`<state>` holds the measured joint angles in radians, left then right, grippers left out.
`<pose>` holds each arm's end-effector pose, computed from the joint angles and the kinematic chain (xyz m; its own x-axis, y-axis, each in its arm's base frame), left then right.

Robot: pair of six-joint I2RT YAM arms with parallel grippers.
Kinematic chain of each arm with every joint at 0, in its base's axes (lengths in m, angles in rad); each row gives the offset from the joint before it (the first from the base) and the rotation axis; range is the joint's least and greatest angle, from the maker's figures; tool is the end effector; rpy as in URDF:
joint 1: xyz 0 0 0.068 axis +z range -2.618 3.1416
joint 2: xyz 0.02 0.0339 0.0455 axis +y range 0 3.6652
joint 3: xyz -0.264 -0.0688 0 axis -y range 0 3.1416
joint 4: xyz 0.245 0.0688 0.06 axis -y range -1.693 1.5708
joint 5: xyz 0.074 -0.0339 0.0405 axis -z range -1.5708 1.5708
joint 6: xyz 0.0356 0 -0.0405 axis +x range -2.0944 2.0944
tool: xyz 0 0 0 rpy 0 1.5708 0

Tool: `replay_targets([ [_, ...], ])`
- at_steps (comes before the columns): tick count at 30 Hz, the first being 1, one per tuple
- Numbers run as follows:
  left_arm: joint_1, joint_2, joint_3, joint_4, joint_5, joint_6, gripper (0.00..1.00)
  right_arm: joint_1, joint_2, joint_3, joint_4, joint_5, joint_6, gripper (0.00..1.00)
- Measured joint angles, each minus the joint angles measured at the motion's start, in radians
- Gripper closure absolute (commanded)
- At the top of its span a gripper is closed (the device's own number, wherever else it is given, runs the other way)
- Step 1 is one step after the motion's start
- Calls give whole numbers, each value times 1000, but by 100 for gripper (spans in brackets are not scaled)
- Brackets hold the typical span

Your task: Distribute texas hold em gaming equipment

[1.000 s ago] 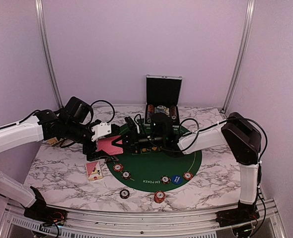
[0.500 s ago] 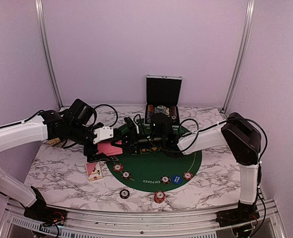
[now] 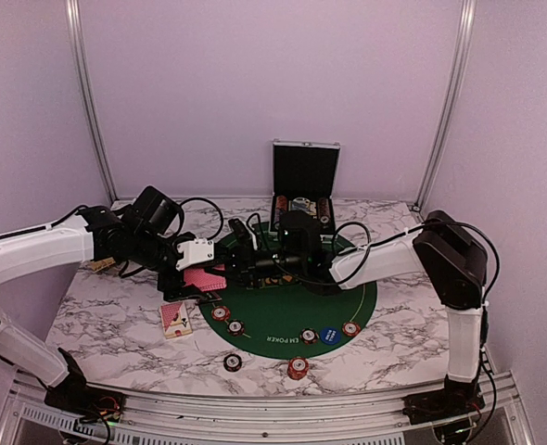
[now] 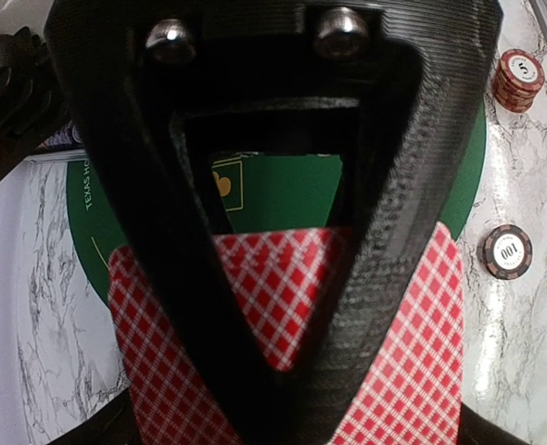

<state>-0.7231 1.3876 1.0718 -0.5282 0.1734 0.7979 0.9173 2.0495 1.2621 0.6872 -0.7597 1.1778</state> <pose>0.2178 -0.2004 0.2725 0.1369 0.8197 -0.5562 0.9162 0.1087 0.3857 0.2580 0.3772 0.2066 -0.9399 -0.1258 -0.3174 -0.3238 0.0338 0.9455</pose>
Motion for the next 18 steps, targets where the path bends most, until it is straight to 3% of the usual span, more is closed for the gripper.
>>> replay_targets([
  [3, 0, 8, 3, 0, -3, 3, 11, 1, 0, 0, -3, 0, 0, 100],
  [17, -3, 19, 14, -13, -5, 17, 41, -1, 8, 13, -25, 24, -13, 100],
  [18, -3, 19, 15, -14, -9, 14, 42, -1, 8, 16, -31, 26, -18, 95],
])
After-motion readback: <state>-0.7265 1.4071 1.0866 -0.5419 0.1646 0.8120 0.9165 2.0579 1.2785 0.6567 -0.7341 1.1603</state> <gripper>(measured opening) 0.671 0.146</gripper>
